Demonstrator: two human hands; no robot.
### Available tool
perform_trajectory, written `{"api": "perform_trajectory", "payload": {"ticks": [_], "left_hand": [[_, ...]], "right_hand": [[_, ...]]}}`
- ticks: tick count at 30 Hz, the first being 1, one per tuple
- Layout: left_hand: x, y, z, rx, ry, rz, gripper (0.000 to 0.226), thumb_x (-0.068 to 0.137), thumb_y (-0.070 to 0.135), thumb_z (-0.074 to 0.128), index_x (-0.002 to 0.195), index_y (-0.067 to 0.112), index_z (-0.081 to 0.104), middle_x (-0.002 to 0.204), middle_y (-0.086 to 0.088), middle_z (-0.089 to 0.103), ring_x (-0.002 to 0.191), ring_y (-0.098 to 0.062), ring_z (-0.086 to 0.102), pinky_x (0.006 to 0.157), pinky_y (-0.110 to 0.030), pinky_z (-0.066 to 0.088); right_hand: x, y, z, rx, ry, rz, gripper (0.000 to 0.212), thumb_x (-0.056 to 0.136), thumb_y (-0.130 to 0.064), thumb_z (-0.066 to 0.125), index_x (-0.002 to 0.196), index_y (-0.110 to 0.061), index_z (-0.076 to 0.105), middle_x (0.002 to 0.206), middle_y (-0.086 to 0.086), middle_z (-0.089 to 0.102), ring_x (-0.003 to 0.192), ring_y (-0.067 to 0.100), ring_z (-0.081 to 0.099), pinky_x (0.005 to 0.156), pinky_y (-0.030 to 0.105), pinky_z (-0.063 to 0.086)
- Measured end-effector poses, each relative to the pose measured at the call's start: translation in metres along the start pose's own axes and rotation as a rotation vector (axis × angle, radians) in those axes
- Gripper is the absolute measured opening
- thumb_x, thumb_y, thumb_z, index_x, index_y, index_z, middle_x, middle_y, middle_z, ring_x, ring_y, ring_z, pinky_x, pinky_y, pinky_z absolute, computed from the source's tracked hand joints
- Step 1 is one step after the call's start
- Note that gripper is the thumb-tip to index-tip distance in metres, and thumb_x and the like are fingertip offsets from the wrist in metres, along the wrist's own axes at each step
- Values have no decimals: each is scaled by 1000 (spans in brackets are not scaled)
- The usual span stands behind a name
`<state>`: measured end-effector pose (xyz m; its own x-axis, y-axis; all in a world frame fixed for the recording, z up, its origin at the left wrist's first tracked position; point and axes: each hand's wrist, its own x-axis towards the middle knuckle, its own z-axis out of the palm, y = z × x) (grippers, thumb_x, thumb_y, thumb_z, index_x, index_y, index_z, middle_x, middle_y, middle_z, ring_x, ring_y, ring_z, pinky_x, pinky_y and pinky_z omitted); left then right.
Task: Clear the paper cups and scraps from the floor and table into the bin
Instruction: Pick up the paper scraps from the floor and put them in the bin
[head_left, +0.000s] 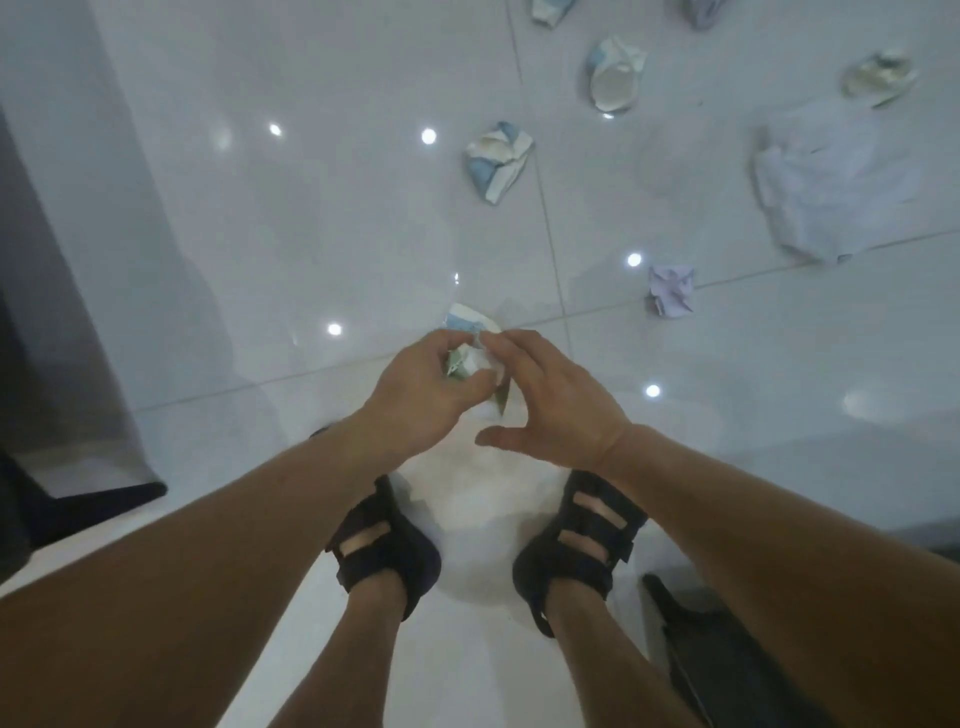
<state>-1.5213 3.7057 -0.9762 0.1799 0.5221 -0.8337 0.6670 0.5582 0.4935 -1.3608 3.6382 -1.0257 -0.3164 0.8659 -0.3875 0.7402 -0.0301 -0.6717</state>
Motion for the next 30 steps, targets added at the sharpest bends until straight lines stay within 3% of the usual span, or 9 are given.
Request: {"api": "perform_trajectory", "payload": {"ticks": [4,7,10,14,17,21,26,30], "left_hand": [[12,-41,-25,13,133,-78,53,84,33,68,131,22,49,115,2,60,99,-17,61,90,-39,53],[19,-75,-41,13,219,-108,56,84,35,67,134,23,46,119,3,57,100,-15,58,81,-22,48],[20,-93,-53,16,256,-116,56,84,33,67,135,24,45,111,7,55,87,-5,56,60,-6,38],[10,-88,-72,-5,279,-92,56,84,29,68,135,23,45,105,10,51,78,3,51,57,1,37],[-13,-63,-91,-46,285,-78,57,84,29,68,136,23,44,105,9,51,78,2,52,67,-8,38],[-70,-9,-120,-89,272,-35,59,85,32,66,137,26,41,110,7,49,82,-4,54,64,-8,36],[-179,63,-171,-154,289,65,60,85,30,67,138,23,41,111,7,50,93,-9,52,78,-15,40],[-277,111,-222,-187,364,115,60,84,28,67,137,22,41,112,6,51,93,-11,53,77,-16,41]], "right_hand": [[32,15,22,-84,-16,125,105,68,-60,76,151,-21,24,151,4,27,132,23,34,99,38,43],[64,23,43,-252,-60,215,98,72,-51,76,151,-31,21,153,6,21,131,31,30,95,47,46],[83,20,62,-325,-111,225,76,80,-34,72,145,-31,33,142,7,30,122,32,35,83,47,53],[83,4,57,-222,-74,303,51,84,-18,63,133,-23,50,127,9,42,111,32,46,79,40,50],[72,-28,22,-181,-25,302,50,85,-25,63,134,-25,50,127,7,44,110,28,49,79,34,46],[54,-97,-50,-178,7,235,52,86,-30,65,135,-26,49,129,6,46,107,27,53,81,37,52],[33,-211,-151,-203,29,120,55,85,-31,69,137,-22,51,129,8,50,105,29,57,77,34,48],[16,-315,-218,-215,63,0,56,85,-33,70,136,-24,52,129,5,51,102,26,60,75,29,46]]}}
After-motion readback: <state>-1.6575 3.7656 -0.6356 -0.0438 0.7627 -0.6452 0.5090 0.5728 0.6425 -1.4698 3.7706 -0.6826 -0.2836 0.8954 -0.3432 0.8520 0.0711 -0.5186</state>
